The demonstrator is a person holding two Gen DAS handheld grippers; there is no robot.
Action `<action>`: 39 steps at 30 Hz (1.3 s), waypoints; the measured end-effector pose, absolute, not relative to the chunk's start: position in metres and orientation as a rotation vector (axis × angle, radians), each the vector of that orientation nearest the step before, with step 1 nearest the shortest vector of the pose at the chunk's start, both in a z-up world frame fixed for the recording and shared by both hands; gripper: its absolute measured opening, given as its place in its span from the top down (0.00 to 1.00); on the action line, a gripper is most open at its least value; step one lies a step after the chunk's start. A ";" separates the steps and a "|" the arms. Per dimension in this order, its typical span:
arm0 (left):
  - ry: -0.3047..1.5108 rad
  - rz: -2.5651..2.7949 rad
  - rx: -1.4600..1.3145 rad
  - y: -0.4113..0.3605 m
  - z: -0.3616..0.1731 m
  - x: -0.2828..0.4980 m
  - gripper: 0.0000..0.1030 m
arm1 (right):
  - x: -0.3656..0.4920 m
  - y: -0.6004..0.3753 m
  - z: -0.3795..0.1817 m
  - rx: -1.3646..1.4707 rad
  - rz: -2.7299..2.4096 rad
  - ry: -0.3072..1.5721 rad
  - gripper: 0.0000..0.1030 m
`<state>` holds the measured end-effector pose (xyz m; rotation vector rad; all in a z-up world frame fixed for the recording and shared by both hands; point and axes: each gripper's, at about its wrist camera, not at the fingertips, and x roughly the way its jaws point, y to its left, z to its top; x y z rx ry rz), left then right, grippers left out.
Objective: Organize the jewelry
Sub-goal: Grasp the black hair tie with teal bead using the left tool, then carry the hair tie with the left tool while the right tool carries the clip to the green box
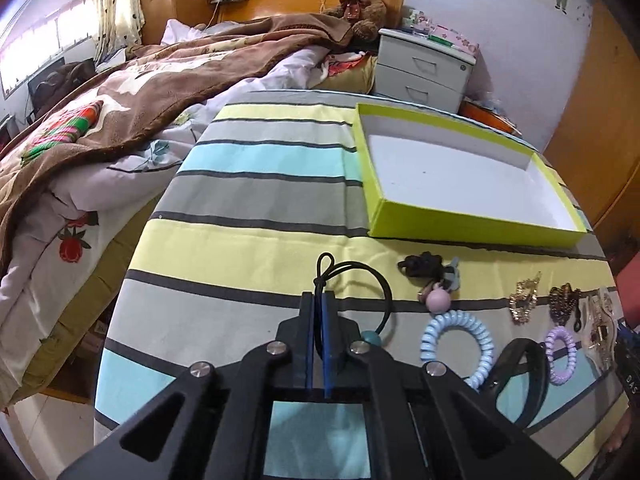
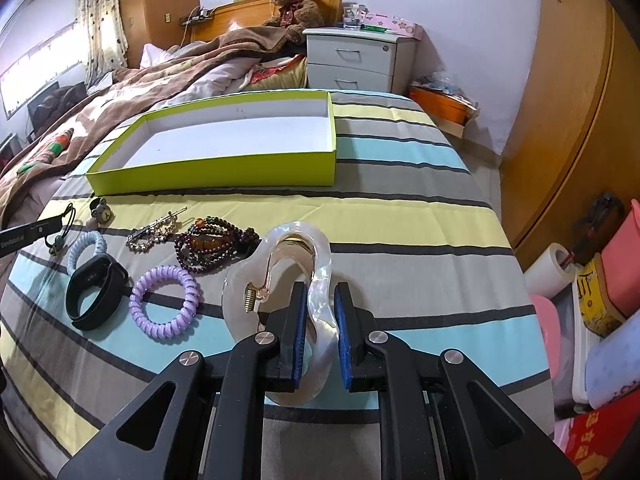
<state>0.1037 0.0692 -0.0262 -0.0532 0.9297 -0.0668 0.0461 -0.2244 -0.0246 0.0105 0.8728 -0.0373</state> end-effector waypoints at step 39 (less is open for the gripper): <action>0.800 -0.213 -0.083 0.039 0.052 0.122 0.97 | 0.099 -0.211 0.061 -0.004 0.018 0.712 0.88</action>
